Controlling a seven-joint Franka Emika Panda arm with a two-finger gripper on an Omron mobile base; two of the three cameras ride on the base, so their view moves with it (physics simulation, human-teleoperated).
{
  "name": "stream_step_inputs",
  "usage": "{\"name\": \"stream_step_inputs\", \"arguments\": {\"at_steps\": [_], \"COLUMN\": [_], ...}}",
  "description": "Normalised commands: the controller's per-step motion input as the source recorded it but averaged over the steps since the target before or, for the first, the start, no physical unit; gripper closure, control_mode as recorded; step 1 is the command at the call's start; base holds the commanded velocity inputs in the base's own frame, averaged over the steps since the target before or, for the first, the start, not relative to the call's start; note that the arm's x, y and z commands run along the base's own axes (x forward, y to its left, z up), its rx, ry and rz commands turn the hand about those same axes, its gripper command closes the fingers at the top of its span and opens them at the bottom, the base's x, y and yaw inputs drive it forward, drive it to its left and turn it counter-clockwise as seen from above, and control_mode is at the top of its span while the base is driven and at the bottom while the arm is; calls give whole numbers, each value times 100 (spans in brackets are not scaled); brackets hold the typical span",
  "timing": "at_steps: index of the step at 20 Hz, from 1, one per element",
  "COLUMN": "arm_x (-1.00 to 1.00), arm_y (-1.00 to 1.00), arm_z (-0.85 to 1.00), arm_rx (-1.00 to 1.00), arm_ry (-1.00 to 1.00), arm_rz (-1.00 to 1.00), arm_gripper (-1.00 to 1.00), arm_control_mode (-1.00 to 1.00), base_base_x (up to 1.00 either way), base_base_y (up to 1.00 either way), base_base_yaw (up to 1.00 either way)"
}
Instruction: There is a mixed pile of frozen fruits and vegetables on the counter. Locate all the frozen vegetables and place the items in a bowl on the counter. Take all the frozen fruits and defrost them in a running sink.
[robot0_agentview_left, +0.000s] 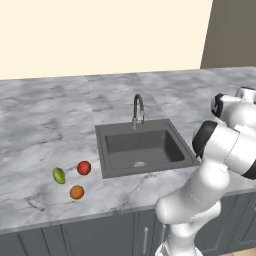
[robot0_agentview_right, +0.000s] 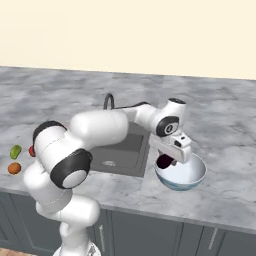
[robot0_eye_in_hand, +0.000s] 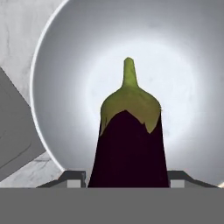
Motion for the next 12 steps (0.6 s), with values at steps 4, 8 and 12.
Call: {"name": "stream_step_inputs", "arguments": {"at_steps": [4, 8, 12], "arm_x": [8, 9, 0], "arm_y": [-31, -20, -2], "arm_z": [-37, -34, 8], "arm_rx": [0, 0, 0], "arm_ry": [1, 3, 0], "arm_rz": [-2, -1, 0], "arm_gripper": [100, -100, -100], "arm_control_mode": [-100, -100, -100], "base_base_x": [0, 0, 0], "base_base_y": [0, 0, 0], "base_base_yaw": [0, 0, 0]}}
